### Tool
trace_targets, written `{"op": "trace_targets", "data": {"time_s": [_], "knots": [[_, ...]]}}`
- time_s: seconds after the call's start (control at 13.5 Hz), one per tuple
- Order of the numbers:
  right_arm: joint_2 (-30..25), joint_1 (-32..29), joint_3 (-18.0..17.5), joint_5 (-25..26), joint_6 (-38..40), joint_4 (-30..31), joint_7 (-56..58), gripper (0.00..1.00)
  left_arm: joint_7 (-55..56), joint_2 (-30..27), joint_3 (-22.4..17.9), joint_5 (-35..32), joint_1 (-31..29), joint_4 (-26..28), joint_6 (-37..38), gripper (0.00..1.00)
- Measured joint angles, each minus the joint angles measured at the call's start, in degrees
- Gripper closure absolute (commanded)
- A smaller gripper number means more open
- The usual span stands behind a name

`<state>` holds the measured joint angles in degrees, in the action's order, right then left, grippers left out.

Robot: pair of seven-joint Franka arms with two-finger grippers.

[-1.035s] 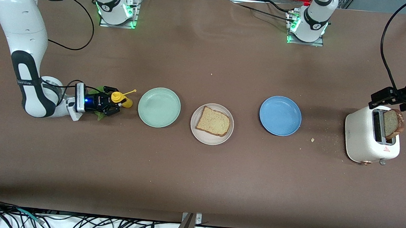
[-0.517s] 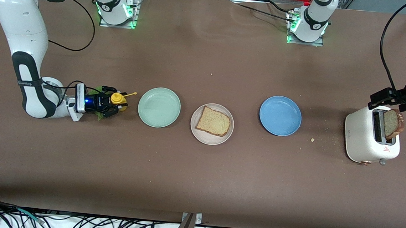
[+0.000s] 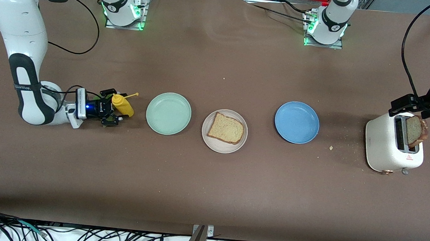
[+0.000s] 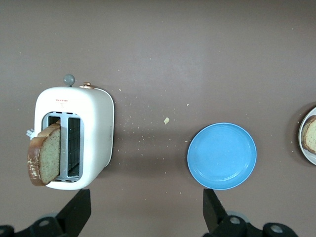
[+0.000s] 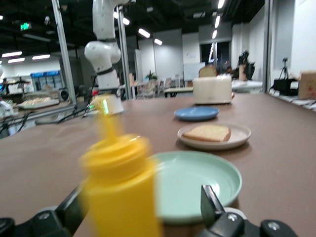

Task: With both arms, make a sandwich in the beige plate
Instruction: 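Set down the mustard, open the right gripper and draw back, then lower the right gripper onto the green lettuce leaf and close it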

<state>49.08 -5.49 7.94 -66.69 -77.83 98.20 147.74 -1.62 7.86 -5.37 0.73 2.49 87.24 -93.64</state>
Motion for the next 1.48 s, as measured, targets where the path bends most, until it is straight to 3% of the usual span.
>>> {"op": "trace_targets", "data": {"time_s": [0.37, 0.74, 1.11, 1.48], "knots": [[-0.6, 0.0, 4.8, 5.8, -0.1, -2.8, -7.1, 0.00, 0.0, 0.0, 0.0, 0.0, 0.0, 0.0, 0.0, 0.00], [-7.0, 0.1, 5.5, 17.1, -1.8, -13.2, -32.4, 0.00, 0.0, 0.2, 0.0, 0.0, 0.0, 0.0, 0.0, 0.00], [-13.0, 1.6, 5.5, 30.8, -11.6, -13.7, -56.4, 0.00, 0.0, 0.8, 0.0, 0.0, -0.1, 0.0, -1.0, 0.00], [-19.3, 5.7, 5.4, 43.3, -12.9, -14.6, -82.9, 0.00, 0.0, 1.6, 0.0, 0.0, -0.1, 0.0, -1.0, 0.00]]}}
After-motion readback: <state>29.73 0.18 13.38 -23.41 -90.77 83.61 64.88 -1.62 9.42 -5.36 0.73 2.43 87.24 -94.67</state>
